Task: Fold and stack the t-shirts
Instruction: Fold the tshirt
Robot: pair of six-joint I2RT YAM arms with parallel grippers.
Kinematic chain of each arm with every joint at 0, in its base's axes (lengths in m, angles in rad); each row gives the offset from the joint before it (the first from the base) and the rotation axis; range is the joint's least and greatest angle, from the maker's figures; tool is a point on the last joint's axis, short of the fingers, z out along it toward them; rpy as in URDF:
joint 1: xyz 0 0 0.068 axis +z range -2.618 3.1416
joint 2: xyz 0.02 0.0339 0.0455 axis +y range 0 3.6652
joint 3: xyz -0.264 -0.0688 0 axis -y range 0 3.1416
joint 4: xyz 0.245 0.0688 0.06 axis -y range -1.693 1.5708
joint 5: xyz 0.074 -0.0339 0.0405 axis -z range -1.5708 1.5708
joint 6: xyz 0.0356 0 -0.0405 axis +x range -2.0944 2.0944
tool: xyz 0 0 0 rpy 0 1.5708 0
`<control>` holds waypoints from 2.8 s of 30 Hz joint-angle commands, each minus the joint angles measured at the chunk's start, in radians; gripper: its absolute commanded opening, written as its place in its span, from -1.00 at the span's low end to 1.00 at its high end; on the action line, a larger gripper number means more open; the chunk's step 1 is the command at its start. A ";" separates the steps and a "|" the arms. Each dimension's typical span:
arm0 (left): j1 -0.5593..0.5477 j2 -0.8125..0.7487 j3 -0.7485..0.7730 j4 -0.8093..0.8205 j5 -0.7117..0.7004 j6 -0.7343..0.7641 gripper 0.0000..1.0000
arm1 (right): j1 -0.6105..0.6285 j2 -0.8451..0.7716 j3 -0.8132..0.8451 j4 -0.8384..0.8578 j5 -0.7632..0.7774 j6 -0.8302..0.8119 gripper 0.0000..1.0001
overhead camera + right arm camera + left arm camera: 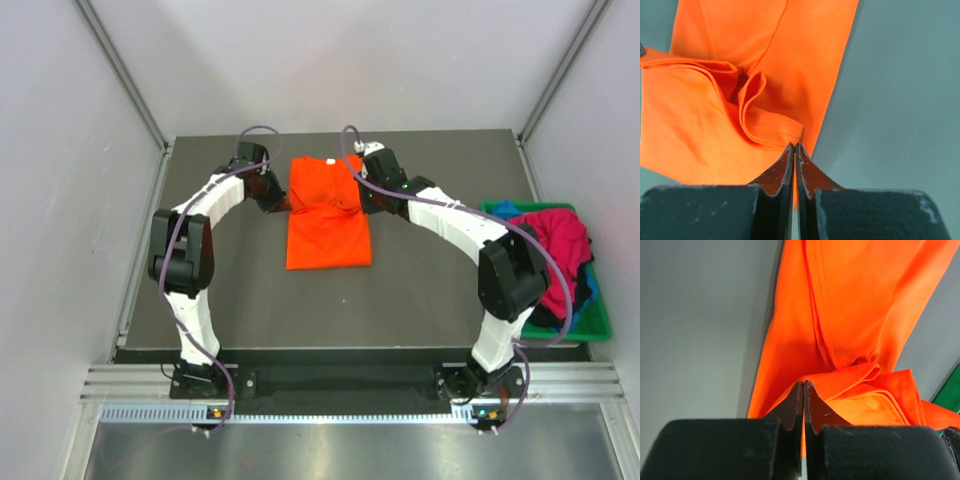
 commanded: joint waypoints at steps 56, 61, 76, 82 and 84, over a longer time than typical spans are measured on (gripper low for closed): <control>-0.059 0.227 0.261 -0.008 -0.171 0.093 -0.55 | -0.109 0.333 0.203 0.111 -0.197 0.095 -0.52; -0.056 0.264 0.298 -0.054 -0.256 0.088 -0.57 | -0.123 0.367 0.242 0.117 -0.190 0.076 -0.50; -0.054 -0.006 0.199 -0.143 -0.225 0.134 -0.39 | -0.129 0.195 0.207 0.001 -0.190 0.114 -0.27; -0.054 -0.192 -0.099 -0.068 -0.087 0.151 -0.31 | -0.129 0.019 -0.030 0.008 -0.288 0.142 -0.20; -0.054 -0.216 -0.192 -0.031 -0.047 0.142 -0.31 | -0.129 -0.018 -0.132 0.037 -0.319 0.148 -0.19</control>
